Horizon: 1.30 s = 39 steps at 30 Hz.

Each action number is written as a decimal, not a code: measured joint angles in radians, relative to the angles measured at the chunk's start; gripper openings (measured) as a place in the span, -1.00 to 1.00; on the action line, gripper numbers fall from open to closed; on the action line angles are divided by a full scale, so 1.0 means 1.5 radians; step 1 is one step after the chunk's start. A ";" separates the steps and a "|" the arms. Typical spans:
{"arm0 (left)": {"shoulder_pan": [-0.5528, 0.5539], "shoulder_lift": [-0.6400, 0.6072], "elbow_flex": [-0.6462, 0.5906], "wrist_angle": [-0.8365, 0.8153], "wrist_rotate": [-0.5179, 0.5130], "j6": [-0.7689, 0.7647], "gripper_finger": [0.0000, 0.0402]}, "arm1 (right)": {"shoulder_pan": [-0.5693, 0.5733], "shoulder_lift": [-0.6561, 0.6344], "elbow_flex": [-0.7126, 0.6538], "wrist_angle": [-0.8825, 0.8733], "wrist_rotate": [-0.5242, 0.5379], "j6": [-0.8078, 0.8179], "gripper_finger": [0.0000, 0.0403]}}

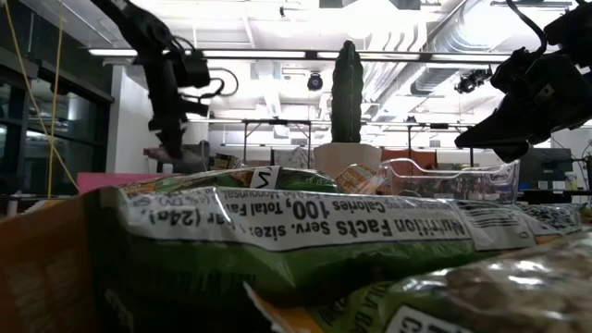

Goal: Pick and place Granola Bars by type
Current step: Put the red granola bar into the pink bin

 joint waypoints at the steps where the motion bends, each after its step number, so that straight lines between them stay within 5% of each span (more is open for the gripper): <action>1: 0.000 0.012 0.000 0.002 0.000 0.013 -0.84 | 0.000 0.000 0.000 0.000 0.000 -0.001 -1.00; 16: -0.006 0.124 0.000 0.000 0.002 0.034 -0.84 | 0.000 0.000 0.000 0.000 0.000 -0.001 -1.00; 39: -0.053 0.137 0.001 0.092 0.018 0.053 -0.81 | 0.000 0.000 0.000 0.000 0.000 0.000 -1.00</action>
